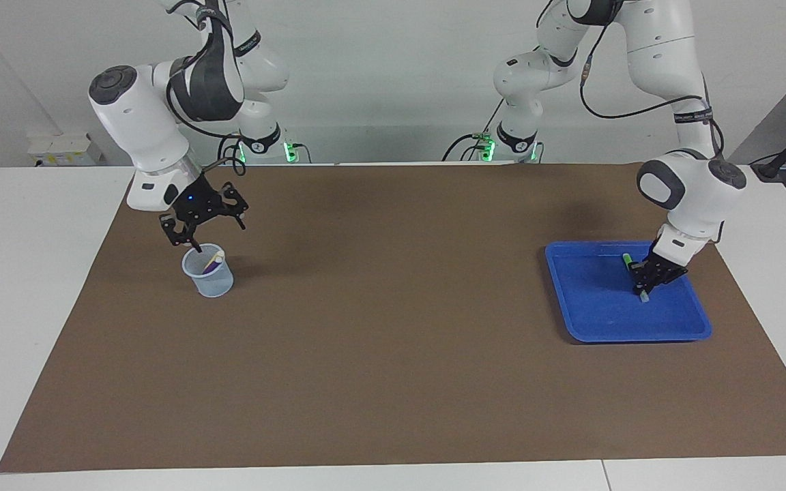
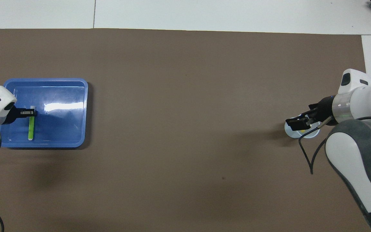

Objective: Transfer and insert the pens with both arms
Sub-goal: 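Close the left gripper on the green pen in the blue tray, then lift the green pen with the left gripper while the right gripper approaches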

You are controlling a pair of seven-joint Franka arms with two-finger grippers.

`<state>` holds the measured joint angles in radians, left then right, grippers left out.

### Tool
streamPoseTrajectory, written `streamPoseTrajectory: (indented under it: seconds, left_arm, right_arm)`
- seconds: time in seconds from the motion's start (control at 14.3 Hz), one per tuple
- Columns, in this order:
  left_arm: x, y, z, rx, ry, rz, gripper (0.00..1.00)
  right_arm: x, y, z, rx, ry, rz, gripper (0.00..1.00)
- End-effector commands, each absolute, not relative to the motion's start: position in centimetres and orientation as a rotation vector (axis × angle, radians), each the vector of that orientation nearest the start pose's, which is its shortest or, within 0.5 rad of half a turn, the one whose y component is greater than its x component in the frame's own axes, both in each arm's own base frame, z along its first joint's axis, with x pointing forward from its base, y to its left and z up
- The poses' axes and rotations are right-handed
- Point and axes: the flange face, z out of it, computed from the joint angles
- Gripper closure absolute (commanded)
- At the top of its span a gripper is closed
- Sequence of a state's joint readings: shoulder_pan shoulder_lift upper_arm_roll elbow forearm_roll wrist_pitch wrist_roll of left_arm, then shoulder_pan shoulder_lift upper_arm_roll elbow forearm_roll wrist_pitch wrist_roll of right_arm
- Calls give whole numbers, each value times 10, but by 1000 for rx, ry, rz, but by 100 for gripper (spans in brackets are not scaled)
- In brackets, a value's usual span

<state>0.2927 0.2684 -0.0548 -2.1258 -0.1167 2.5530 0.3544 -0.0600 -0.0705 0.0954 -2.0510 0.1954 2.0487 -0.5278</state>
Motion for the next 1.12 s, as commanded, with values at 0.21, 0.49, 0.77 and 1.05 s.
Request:
streamPoseTrajectory:
  seconds: [0.21, 0.49, 0.77, 1.05]
  left_arm:
    - [573, 125, 279, -3166, -50, -261, 100]
    - [589, 95, 302, -3200, -233, -156, 100]
    - [600, 67, 346, -3201, -440, -63, 100]
    - [591, 46, 384, -3172, -643, 11, 100]
  right_arm:
    - [535, 46, 483, -2868, -496, -156, 0]
    - [534, 53, 484, -2854, -402, -150, 0]
    - [533, 59, 483, -2840, -283, -132, 0]
    - [532, 72, 485, -2794, -100, -99, 0]
